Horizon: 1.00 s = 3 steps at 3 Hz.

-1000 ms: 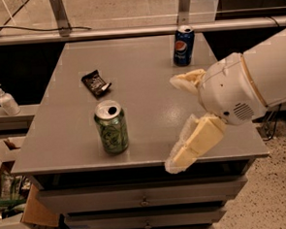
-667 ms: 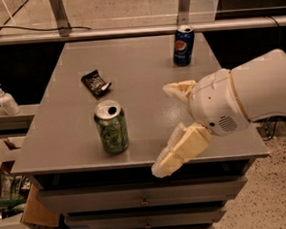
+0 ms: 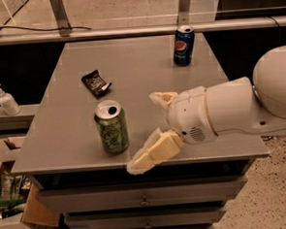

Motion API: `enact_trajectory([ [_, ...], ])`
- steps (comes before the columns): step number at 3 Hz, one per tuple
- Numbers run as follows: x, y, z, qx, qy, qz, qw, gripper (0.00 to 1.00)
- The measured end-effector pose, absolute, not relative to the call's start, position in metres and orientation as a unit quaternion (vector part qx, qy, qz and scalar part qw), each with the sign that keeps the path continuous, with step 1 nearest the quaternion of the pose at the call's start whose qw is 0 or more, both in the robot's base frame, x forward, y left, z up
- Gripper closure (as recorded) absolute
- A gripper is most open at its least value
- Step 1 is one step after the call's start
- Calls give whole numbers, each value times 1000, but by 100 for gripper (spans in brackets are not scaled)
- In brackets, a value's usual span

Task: Knock green can over

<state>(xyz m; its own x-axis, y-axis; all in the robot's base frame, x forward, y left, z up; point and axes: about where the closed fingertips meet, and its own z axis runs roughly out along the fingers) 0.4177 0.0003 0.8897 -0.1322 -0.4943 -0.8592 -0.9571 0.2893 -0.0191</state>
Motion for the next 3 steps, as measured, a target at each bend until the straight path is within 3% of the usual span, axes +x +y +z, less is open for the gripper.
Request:
enact_trajectory([
  [3, 478, 36, 864, -443, 703, 322, 453, 0],
])
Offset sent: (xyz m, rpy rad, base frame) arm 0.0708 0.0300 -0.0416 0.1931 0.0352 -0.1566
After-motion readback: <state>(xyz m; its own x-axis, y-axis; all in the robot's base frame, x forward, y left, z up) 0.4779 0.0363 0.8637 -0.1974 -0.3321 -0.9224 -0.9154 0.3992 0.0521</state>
